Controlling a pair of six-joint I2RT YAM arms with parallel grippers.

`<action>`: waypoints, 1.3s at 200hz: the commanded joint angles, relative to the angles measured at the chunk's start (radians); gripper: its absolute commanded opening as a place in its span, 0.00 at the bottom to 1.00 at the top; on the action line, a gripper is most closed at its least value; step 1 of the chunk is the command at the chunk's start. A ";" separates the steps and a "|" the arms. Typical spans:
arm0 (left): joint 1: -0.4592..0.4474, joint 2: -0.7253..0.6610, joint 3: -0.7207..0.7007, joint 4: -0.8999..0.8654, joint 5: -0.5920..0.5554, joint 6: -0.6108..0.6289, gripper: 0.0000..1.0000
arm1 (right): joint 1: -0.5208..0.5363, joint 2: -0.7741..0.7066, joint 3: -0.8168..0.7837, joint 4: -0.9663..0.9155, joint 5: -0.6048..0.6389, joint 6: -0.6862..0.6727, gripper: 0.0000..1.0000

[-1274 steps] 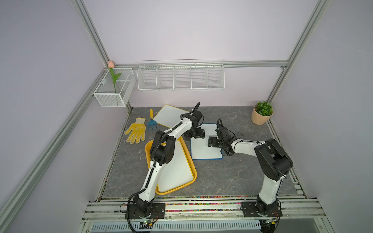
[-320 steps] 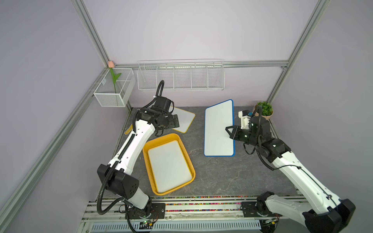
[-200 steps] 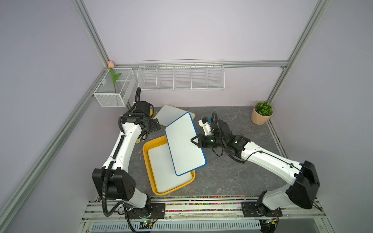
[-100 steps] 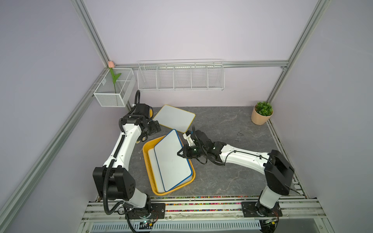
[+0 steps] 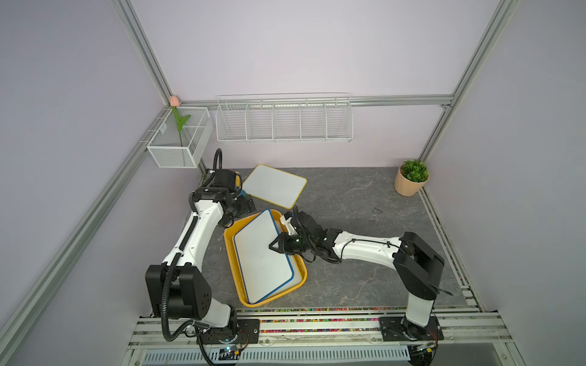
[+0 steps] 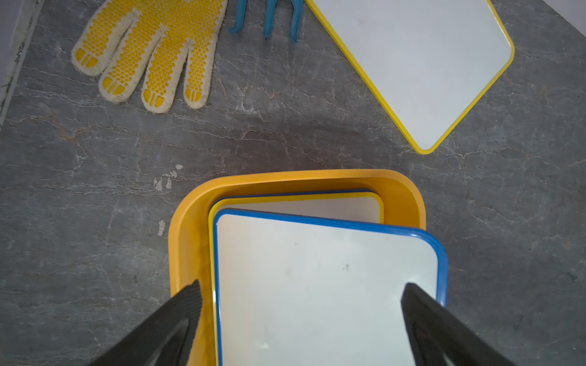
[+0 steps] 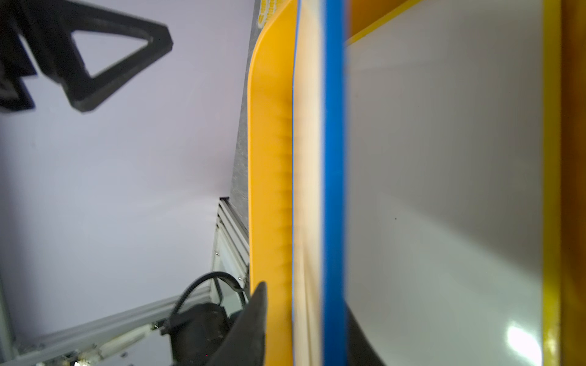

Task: Put the whiteboard into the storage box
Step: Place the whiteboard in the storage box.

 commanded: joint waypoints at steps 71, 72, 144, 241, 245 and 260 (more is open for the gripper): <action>0.003 -0.068 -0.069 0.061 0.048 0.027 0.99 | 0.027 0.019 0.033 -0.179 0.202 -0.189 0.92; 0.002 -0.068 -0.069 0.061 0.048 0.027 0.99 | 0.028 0.020 0.034 -0.183 0.208 -0.193 0.93; 0.003 -0.067 -0.078 0.065 0.026 0.022 0.99 | 0.121 0.056 0.198 -0.474 0.573 -0.383 0.95; 0.003 -0.054 -0.091 0.067 0.014 0.022 0.99 | 0.086 0.027 0.110 -0.442 0.760 -0.502 0.96; 0.004 -0.053 -0.092 0.068 0.014 0.022 0.99 | 0.077 0.033 0.110 -0.438 0.742 -0.502 0.91; 0.004 -0.046 -0.093 0.068 0.020 0.022 0.99 | 0.059 0.059 0.111 -0.432 0.709 -0.504 0.77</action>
